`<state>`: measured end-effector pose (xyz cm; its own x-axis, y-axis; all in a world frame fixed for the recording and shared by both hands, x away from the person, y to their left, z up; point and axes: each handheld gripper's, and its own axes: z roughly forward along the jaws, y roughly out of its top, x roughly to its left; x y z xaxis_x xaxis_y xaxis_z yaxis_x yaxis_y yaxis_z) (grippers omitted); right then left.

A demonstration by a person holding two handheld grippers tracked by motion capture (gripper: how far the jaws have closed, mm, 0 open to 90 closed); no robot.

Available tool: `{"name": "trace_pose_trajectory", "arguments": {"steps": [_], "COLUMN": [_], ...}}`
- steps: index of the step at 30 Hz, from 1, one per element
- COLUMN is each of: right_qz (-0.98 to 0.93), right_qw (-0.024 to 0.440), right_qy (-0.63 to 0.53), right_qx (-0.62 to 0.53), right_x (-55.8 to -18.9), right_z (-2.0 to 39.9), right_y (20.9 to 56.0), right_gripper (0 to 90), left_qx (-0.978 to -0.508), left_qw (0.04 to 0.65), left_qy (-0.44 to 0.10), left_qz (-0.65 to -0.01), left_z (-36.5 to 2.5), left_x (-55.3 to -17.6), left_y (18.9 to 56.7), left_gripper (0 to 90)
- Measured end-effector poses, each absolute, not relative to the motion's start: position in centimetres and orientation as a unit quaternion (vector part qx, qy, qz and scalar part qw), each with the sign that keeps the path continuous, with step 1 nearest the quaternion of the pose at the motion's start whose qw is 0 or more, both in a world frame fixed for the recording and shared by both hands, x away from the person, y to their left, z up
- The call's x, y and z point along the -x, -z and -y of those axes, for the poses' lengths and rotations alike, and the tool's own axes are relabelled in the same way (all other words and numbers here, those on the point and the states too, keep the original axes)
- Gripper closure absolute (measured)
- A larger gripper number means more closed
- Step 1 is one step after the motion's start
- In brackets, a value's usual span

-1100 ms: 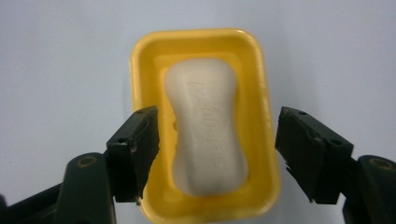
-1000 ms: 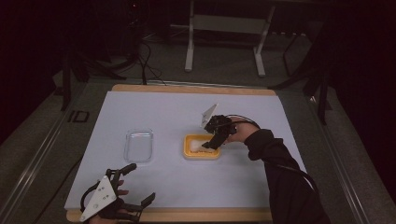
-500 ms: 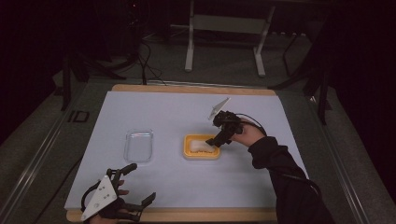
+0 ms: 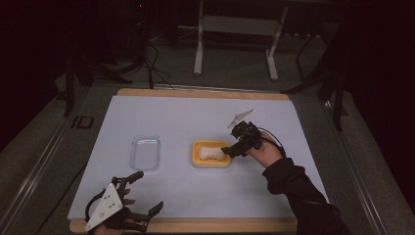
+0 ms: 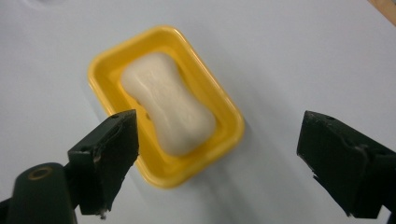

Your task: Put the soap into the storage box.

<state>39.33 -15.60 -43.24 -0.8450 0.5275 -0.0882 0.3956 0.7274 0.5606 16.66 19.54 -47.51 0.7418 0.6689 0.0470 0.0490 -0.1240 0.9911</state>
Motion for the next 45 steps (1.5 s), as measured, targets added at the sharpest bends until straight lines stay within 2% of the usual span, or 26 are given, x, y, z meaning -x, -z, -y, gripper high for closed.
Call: {"name": "trace_pose_trajectory", "arguments": {"steps": [8, 14, 21, 34, 45], "right_qz": [-0.909, -0.889, -0.871, -0.844, -0.830], "right_qw": [0.111, 0.145, 0.148, 0.196, 0.193], "right_qy": [-0.301, -0.327, -0.355, -0.369, -0.383], "right_qx": [-0.267, -0.287, -0.304, -0.337, -0.358], "right_x": [-37.4, -35.4, -33.5, -30.1, -27.8], "right_z": [17.3, 19.2, 21.4, 23.8, 25.1], "right_y": [43.8, 44.2, 45.0, 46.3, 46.6], "right_gripper": [12.9, 12.9, 12.9, 13.4, 13.1], "left_qx": [-0.706, -0.707, -0.708, -0.712, -0.715], "left_qw": [0.610, 0.610, 0.609, 0.605, 0.603], "left_qy": [-0.254, -0.253, -0.252, -0.252, -0.249], "left_qz": [-0.255, -0.255, -0.254, -0.252, -0.251], "left_z": [-19.5, -19.5, -19.4, -19.3, -19.3], "left_x": [-16.7, -16.7, -16.7, -16.7, -16.6], "left_y": [47.5, 47.5, 47.5, 47.6, 47.6], "left_gripper": [0.1, 0.1, 0.2, 0.1, 0.1]}}
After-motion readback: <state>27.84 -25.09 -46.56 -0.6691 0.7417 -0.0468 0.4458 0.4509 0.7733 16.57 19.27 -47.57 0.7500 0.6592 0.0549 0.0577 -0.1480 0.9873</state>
